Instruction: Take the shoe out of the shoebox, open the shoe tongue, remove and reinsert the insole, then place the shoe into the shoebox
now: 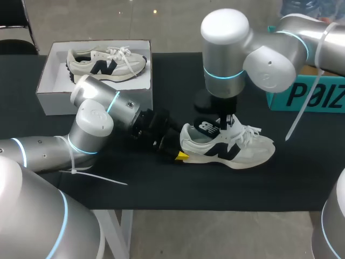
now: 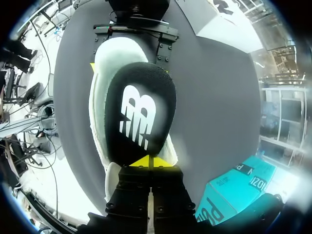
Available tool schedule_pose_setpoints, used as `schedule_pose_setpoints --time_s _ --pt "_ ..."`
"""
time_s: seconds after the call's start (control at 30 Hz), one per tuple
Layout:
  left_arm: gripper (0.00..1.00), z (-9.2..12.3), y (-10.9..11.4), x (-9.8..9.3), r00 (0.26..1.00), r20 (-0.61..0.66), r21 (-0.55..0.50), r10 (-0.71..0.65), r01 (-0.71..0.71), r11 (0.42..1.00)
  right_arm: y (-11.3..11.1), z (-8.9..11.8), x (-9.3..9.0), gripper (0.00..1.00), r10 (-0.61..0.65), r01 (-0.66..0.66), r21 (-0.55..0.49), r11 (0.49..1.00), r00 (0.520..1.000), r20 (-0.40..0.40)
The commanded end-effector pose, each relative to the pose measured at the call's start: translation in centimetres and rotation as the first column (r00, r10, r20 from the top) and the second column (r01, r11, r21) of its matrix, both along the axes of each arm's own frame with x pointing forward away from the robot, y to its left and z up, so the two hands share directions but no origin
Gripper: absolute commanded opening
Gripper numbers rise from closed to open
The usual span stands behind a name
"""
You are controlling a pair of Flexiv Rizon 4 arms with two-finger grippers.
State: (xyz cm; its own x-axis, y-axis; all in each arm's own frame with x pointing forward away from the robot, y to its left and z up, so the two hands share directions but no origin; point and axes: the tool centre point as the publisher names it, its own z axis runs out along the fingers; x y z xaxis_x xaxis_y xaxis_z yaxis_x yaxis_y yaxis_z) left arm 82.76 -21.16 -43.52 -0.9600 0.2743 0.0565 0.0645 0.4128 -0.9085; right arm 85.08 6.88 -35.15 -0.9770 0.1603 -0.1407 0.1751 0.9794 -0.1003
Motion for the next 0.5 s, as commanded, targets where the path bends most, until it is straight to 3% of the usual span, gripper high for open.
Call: schedule_pose_setpoints --time_s 0.03,0.5 --pt "0.0 -0.7 -0.3 0.1 1.0 0.0 0.002 -0.001 0.001 1.0 0.2 0.1 0.2 0.0 0.017 -0.017 0.017 1.0 1.0 0.009" --pt "0.0 -0.7 -0.3 0.1 1.0 0.0 0.002 -0.001 0.001 1.0 3.9 0.7 1.9 0.0 0.055 -0.057 0.055 0.997 0.998 0.039"
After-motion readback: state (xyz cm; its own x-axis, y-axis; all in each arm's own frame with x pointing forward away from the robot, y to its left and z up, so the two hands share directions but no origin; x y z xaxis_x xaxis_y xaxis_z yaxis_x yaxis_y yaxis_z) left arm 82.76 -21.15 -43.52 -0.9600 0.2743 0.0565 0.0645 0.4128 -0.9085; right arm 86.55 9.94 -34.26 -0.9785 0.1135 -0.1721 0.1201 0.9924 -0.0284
